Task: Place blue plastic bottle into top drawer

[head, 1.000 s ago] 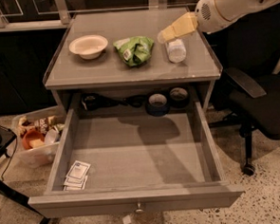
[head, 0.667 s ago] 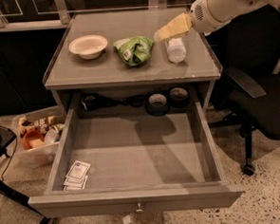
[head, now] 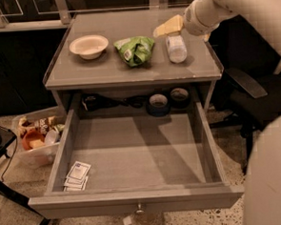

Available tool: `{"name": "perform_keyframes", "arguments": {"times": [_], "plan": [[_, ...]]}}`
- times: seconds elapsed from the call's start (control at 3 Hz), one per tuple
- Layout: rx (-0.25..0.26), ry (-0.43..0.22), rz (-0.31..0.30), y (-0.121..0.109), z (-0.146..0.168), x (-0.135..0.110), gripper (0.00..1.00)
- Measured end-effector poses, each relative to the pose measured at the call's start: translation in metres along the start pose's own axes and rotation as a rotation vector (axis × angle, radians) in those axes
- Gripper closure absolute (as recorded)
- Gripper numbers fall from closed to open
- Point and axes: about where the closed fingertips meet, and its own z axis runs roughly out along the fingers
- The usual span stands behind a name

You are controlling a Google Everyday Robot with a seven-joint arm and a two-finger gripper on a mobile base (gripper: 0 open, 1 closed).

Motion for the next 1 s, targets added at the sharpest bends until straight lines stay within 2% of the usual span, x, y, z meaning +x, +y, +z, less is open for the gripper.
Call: {"name": "perform_keyframes", "arguments": {"times": [0.33, 0.67, 1.0], "plan": [[0.074, 0.006, 0.078, -0.010, 0.027, -0.007, 0.00], [0.125, 0.014, 0.121, -0.015, 0.050, -0.011, 0.00], [0.161, 0.024, 0.136, -0.017, 0.067, -0.014, 0.00]]}}
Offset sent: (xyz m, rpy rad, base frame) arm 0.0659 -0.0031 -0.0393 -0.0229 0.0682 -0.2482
